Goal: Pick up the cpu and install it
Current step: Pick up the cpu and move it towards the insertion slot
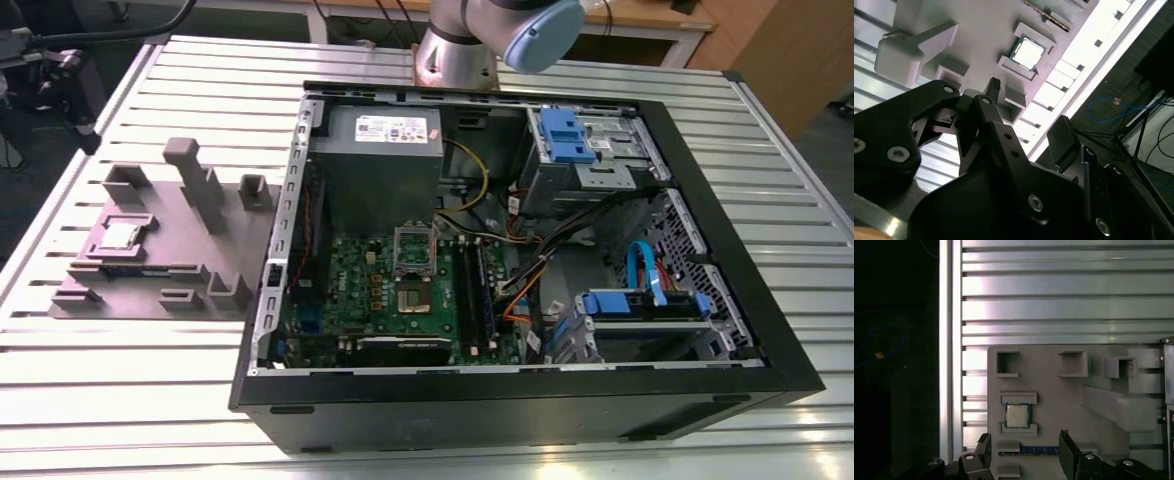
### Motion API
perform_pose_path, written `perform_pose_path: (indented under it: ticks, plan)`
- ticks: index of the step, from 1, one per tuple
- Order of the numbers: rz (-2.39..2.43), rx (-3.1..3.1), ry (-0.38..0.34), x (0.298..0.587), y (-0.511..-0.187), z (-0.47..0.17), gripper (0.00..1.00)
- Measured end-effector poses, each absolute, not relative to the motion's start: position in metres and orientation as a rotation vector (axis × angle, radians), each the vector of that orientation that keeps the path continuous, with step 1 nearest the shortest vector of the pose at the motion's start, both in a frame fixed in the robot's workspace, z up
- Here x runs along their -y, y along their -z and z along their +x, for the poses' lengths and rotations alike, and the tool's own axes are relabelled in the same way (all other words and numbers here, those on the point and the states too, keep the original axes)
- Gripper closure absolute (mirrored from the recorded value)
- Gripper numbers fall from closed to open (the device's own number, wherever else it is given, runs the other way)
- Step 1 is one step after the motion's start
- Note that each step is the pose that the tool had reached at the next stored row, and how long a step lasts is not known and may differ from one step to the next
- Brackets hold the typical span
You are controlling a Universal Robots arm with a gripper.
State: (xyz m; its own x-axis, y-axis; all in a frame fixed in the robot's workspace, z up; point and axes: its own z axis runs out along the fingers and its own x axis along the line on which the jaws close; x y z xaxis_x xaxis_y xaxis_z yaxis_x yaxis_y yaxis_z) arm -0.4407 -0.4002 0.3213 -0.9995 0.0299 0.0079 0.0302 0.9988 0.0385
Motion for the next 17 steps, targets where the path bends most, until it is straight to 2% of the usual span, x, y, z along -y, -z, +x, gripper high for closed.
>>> perform_pose_path:
  ticks: [17]
  plan:
    - [-0.045, 3.133, 0.060, 0.407, -0.290, -0.443, 0.35]
